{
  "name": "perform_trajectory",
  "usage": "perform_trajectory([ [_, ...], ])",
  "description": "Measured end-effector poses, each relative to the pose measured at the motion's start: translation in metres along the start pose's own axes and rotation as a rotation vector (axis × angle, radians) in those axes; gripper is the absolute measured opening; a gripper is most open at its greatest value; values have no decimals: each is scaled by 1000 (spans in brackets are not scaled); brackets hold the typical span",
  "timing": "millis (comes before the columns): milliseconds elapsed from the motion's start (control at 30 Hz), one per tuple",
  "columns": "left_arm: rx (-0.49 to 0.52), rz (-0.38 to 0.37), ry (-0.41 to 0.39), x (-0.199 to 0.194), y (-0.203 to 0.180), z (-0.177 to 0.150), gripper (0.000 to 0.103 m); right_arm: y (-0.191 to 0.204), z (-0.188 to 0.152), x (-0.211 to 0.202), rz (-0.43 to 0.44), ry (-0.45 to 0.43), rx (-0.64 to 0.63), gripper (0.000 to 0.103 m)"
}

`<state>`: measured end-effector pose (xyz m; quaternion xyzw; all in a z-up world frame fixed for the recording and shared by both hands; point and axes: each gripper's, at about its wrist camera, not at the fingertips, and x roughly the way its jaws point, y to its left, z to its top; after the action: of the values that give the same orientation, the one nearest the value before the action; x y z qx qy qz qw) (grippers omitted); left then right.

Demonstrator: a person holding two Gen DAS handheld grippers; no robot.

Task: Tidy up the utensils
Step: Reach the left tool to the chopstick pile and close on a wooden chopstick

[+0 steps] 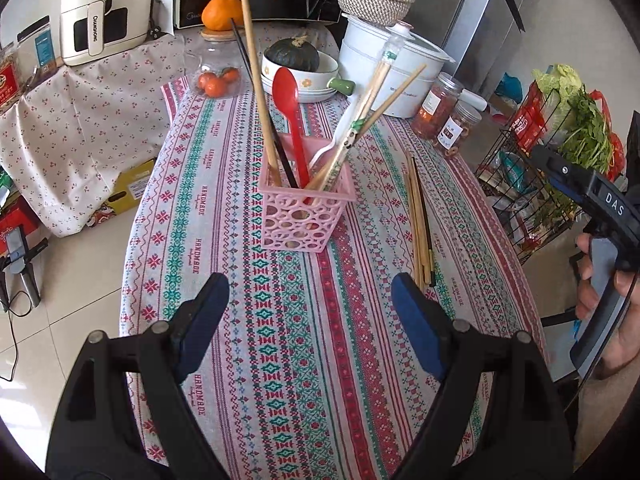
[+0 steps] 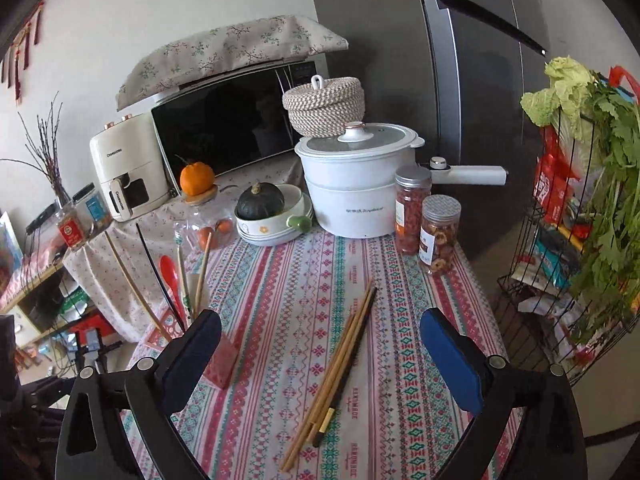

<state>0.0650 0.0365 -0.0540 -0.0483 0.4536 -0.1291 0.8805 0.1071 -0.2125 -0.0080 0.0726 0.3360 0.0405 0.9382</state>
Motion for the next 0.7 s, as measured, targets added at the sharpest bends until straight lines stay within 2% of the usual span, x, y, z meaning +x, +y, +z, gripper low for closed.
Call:
perform_trajectory([
  [233,110,14,92,37,-55,-7,83,-42,-20,40,-94,234,-37,101],
  [400,209,27,132,75,-103,0,83,-74,-28,54,-129,335,-22,101],
  [500,194,22,147,104,-122,19,73,-96,-29,60,-115,383,33,101],
  [567,156,25,164,126,-129,36,58,-112,-29,63,-115,401,88,101],
  [700,96,31,170,166,-138,71,39,-140,-28,69,-105,431,168,101],
])
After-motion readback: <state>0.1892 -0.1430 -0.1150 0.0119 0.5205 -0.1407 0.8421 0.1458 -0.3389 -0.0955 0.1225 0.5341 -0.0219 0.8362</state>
